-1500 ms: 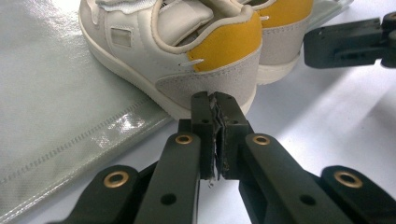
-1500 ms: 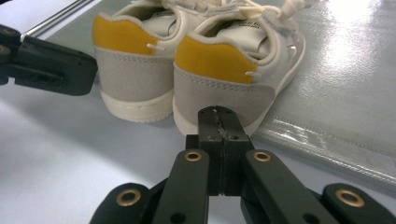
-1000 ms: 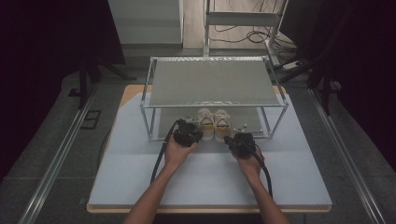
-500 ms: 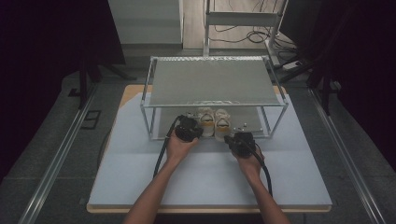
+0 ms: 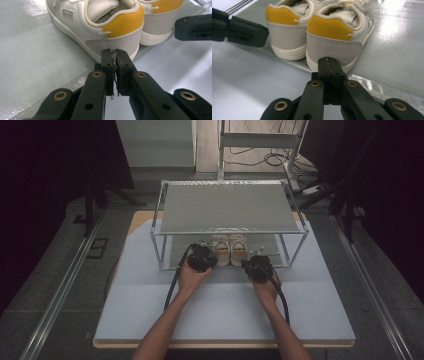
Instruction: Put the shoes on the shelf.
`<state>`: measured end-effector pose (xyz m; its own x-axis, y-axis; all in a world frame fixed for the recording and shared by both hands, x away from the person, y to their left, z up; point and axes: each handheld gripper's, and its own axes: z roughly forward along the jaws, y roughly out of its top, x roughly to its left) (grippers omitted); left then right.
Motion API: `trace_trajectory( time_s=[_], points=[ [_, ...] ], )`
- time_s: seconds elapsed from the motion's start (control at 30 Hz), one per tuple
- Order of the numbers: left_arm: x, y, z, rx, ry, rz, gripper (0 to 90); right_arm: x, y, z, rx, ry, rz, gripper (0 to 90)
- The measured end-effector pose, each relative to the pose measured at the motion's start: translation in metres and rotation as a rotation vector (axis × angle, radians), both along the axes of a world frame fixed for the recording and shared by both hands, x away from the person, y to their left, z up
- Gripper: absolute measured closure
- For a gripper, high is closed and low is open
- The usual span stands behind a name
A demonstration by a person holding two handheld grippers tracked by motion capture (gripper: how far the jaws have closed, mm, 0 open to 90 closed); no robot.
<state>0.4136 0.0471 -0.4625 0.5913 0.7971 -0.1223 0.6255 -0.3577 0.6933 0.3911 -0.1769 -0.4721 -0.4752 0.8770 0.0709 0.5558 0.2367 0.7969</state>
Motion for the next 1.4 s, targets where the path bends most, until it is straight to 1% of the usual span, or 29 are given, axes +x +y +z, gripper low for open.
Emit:
trace_trajectory(
  time_s=[0.13, 0.2, 0.3, 0.37, 0.43, 0.5, 0.53, 0.57, 0.6, 0.63, 0.67, 0.7, 0.73, 0.77, 0.8, 0.83, 0.9, 1.0, 1.03, 1.13, 1.2, 1.23, 1.27, 1.3, 1.33, 1.37, 1.4],
  points=[
    [0.000, 0.000, 0.000, 0.002, -0.001, -0.001, 85.2, 0.005, 0.002, -0.006, -0.005, 0.018, -0.004, 89.5],
    [0.000, 0.000, 0.000, 0.000, -0.001, -0.001, 85.3, 0.006, 0.002, -0.008, 0.011, 0.019, -0.007, 89.5],
    [0.001, 0.000, 0.000, 0.002, -0.001, 0.002, 85.0, 0.006, 0.003, -0.008, 0.004, 0.018, -0.009, 89.5],
    [0.002, -0.002, -0.001, 0.013, 0.000, 0.013, 84.8, 0.006, 0.002, -0.009, 0.006, 0.021, -0.008, 89.5],
    [0.004, -0.003, 0.000, 0.014, 0.012, 0.018, 84.8, 0.006, 0.003, -0.009, 0.004, 0.021, -0.006, 89.5],
    [0.004, -0.006, 0.000, -0.001, 0.030, 0.054, 84.8, 0.007, 0.002, -0.009, 0.003, 0.024, -0.005, 89.6],
    [0.007, -0.005, 0.000, 0.026, 0.016, 0.038, 84.7, 0.007, 0.002, -0.009, 0.004, 0.026, -0.005, 89.5],
    [0.008, -0.005, 0.000, 0.033, 0.014, 0.035, 84.6, 0.007, 0.003, -0.009, 0.003, 0.026, -0.004, 89.6],
    [0.009, -0.006, -0.001, 0.025, 0.022, 0.049, 84.5, 0.007, 0.003, -0.009, 0.003, 0.026, -0.004, 89.5],
    [0.011, -0.006, -0.002, 0.027, 0.024, 0.061, 84.4, 0.007, 0.003, -0.009, 0.003, 0.026, -0.003, 89.5],
    [0.013, -0.004, -0.002, 0.026, 0.020, 0.053, 84.2, 0.007, 0.003, -0.009, 0.004, 0.027, -0.003, 89.5],
    [0.016, -0.002, -0.002, 0.041, 0.007, 0.032, 84.0, 0.007, 0.003, -0.009, 0.006, 0.028, -0.002, 89.5],
    [0.016, -0.002, -0.002, 0.041, 0.007, 0.032, 84.1, 0.007, 0.002, -0.009, 0.007, 0.029, -0.002, 89.5],
    [0.013, -0.004, -0.003, 0.027, 0.018, 0.053, 84.2, 0.007, 0.002, -0.009, 0.006, 0.030, -0.001, 89.5],
    [0.014, -0.003, -0.002, 0.044, 0.007, 0.034, 84.6, 0.007, 0.002, -0.009, 0.006, 0.027, -0.002, 89.5],
    [0.013, -0.005, -0.003, 0.025, 0.022, 0.058, 84.7, 0.008, 0.002, -0.009, 0.005, 0.026, -0.002, 89.5],
    [0.013, -0.005, -0.003, 0.023, 0.023, 0.058, 84.9, 0.009, 0.003, -0.009, -0.006, 0.023, -0.010, 89.6],
    [0.013, -0.005, -0.003, 0.021, 0.025, 0.059, 85.1, 0.015, 0.004, -0.010, -0.006, 0.030, -0.016, 89.5],
    [0.014, -0.003, -0.003, 0.036, 0.012, 0.036, 85.0, 0.016, 0.005, -0.010, -0.003, 0.031, -0.020, 89.5],
    [0.015, -0.002, -0.003, 0.036, 0.010, 0.035, 84.8, 0.017, 0.008, -0.011, -0.016, 0.026, -0.019, 89.5],
    [0.014, -0.002, -0.004, 0.041, 0.004, 0.032, 83.8, 0.017, 0.008, -0.011, -0.014, 0.027, -0.018, 89.5],
    [0.013, -0.002, -0.004, 0.031, 0.009, 0.043, 83.1, 0.017, 0.007, -0.011, -0.015, 0.027, -0.017, 89.5],
    [0.011, -0.004, -0.004, 0.008, 0.022, 0.069, 82.8, 0.017, 0.007, -0.011, -0.017, 0.026, -0.022, 89.4],
    [0.010, -0.002, -0.003, 0.007, 0.011, 0.056, 82.6, 0.016, 0.007, -0.011, -0.013, 0.030, -0.026, 89.4],
    [0.008, -0.003, -0.003, -0.011, 0.015, 0.061, 82.5, 0.015, 0.006, -0.010, -0.009, 0.032, -0.026, 89.5],
    [0.007, -0.001, -0.002, 0.010, 0.005, 0.044, 82.1, 0.014, 0.005, -0.009, -0.008, 0.027, -0.022, 89.4],
    [0.003, -0.002, -0.002, -0.014, 0.014, 0.061, 81.5, 0.012, 0.004, -0.008, -0.004, 0.023, -0.021, 89.4]
  ],
)
